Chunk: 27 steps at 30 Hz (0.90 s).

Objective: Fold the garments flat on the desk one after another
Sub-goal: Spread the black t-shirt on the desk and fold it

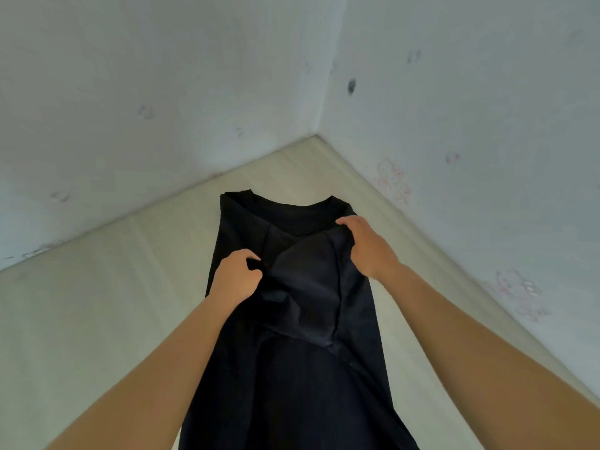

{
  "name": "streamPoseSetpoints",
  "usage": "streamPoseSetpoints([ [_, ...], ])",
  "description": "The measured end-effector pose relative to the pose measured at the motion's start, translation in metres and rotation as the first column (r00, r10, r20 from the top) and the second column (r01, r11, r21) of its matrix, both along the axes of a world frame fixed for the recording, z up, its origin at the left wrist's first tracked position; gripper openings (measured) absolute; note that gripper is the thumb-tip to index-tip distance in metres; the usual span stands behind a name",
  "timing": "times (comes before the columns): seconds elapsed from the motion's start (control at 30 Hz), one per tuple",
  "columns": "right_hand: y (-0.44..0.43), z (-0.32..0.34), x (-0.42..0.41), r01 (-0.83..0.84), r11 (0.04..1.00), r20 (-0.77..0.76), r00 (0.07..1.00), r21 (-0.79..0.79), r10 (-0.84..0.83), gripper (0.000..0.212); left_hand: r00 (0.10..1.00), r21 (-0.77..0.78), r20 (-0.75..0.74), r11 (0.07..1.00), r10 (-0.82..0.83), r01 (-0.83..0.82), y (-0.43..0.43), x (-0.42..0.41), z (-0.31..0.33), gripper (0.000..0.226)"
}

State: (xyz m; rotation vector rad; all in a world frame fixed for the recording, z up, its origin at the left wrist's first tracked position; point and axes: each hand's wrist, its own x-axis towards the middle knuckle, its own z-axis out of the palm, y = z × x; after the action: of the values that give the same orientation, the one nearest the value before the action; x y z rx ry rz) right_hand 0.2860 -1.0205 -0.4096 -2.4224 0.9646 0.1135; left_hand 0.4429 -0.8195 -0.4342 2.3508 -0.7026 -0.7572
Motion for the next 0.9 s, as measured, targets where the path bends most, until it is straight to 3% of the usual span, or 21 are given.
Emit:
streamPoseSetpoints([
  [0.07, -0.016, -0.003, 0.006, -0.096, 0.995, -0.128, 0.987, -0.006, 0.095, 0.071, 0.998, -0.038, -0.054, 0.999, -0.039, 0.037, 0.0, 0.005, 0.005, 0.024],
  [0.13, -0.024, -0.004, 0.011, -0.154, 0.988, -0.175, 0.973, -0.02, 0.148, 0.052, 0.969, -0.136, -0.224, 0.988, -0.099, 0.07, 0.002, 0.01, 0.017, 0.04],
  [0.2, -0.027, 0.003, 0.016, -0.129, 0.989, -0.109, 0.987, -0.076, 0.121, 0.023, 0.904, -0.275, -0.412, 0.961, -0.116, -0.002, 0.005, 0.02, 0.032, 0.045],
  [0.27, -0.031, 0.011, 0.022, -0.038, 0.992, -0.032, 0.999, -0.122, 0.034, 0.013, 0.85, -0.34, -0.526, 0.921, -0.019, -0.189, 0.007, 0.032, 0.039, 0.042],
  [0.33, -0.033, 0.011, 0.03, -0.002, 0.993, -0.011, 1.0, -0.119, 0.001, 0.012, 0.855, -0.284, -0.48, 0.887, 0.198, -0.364, 0.007, 0.047, 0.035, 0.035],
  [0.43, -0.027, -0.002, 0.037, -0.011, 1.0, -0.006, 1.0, -0.02, 0.011, 0.035, 0.863, -0.102, -0.302, 0.886, 0.405, -0.451, 0.012, 0.058, 0.015, 0.027],
  [0.53, -0.012, -0.018, 0.038, -0.14, 0.988, -0.04, 0.99, -0.061, 0.138, 0.053, 0.879, -0.041, -0.322, 0.923, 0.351, -0.383, 0.021, 0.053, 0.001, 0.056],
  [0.6, -0.009, -0.026, 0.037, -0.25, 0.959, -0.164, 0.96, -0.136, 0.227, 0.055, 0.915, -0.004, -0.292, 0.956, 0.28, -0.294, 0.024, 0.05, 0.0, 0.082],
  [0.67, -0.009, -0.032, 0.035, -0.243, 0.958, -0.264, 0.944, -0.149, 0.198, 0.058, 0.939, 0.053, -0.26, 0.974, 0.225, -0.218, 0.027, 0.051, -0.002, 0.093],
  [0.73, -0.005, -0.034, 0.029, -0.151, 0.978, -0.242, 0.964, -0.145, 0.113, 0.062, 0.974, 0.096, -0.207, 0.993, 0.093, -0.075, 0.03, 0.052, -0.007, 0.081],
  [0.8, 0.008, -0.035, 0.02, -0.087, 0.983, -0.138, 0.988, -0.16, 0.064, 0.062, 0.986, 0.045, -0.165, 0.999, 0.022, -0.014, 0.03, 0.053, -0.01, 0.055],
  [0.9, 0.035, -0.028, 0.01, -0.081, 0.981, 0.038, 0.995, -0.175, 0.089, 0.052, 0.898, -0.143, -0.381, 0.945, 0.221, -0.293, 0.03, 0.048, -0.007, 0.045],
])
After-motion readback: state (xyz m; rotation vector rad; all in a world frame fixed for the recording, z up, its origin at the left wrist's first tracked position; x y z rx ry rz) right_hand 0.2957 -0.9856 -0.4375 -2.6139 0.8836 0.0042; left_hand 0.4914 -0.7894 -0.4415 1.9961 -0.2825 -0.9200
